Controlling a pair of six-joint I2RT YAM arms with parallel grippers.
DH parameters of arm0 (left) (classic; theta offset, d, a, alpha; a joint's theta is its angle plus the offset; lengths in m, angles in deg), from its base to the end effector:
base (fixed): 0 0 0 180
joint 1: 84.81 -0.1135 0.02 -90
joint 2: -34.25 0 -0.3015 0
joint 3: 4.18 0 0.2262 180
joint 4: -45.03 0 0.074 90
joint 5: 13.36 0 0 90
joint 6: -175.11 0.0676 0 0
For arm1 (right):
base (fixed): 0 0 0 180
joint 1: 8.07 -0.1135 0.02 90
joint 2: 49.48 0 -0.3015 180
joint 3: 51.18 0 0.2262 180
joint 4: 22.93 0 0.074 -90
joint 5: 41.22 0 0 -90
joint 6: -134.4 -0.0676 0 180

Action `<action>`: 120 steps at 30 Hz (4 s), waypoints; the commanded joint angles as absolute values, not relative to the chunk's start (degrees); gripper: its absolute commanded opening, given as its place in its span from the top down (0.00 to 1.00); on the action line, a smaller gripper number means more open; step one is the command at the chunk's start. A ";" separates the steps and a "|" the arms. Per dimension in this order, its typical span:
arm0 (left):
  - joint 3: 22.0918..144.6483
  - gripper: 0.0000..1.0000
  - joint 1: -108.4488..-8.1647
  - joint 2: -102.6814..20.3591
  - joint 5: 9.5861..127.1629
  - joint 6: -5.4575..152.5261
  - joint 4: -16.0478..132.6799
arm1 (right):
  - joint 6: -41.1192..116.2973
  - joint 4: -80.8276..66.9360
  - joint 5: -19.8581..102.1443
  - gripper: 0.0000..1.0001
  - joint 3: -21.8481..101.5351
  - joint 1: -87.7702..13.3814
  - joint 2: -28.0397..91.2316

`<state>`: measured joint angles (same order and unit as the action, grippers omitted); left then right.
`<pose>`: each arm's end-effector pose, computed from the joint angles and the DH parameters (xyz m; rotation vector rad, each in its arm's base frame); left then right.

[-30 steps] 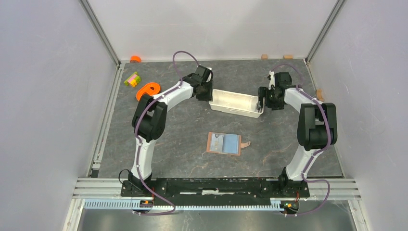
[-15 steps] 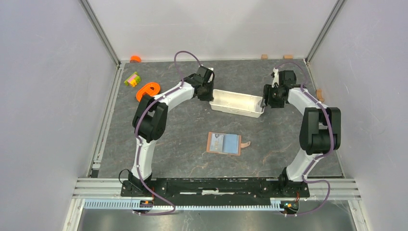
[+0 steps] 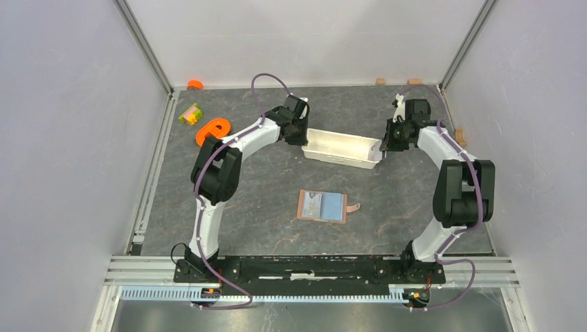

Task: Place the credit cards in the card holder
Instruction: Pick up the credit card from the storage box, then insert the credit card into the card holder.

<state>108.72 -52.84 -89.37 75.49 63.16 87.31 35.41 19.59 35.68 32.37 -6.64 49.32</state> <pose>0.4187 -0.2629 0.2094 0.2307 2.5340 -0.4088 0.3592 0.0064 0.2337 0.1487 2.5719 0.3440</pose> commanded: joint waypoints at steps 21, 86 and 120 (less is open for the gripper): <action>107.56 0.11 -53.86 -73.69 79.89 64.08 87.96 | 31.45 16.51 22.21 1.00 29.42 -5.78 28.37; 65.91 0.98 -43.41 -54.31 43.06 54.28 75.56 | 15.74 14.27 33.99 0.42 -12.87 -27.28 -3.53; 66.94 0.98 -48.33 -69.08 31.79 49.73 69.67 | 13.53 0.17 37.30 1.00 -17.33 -29.31 10.80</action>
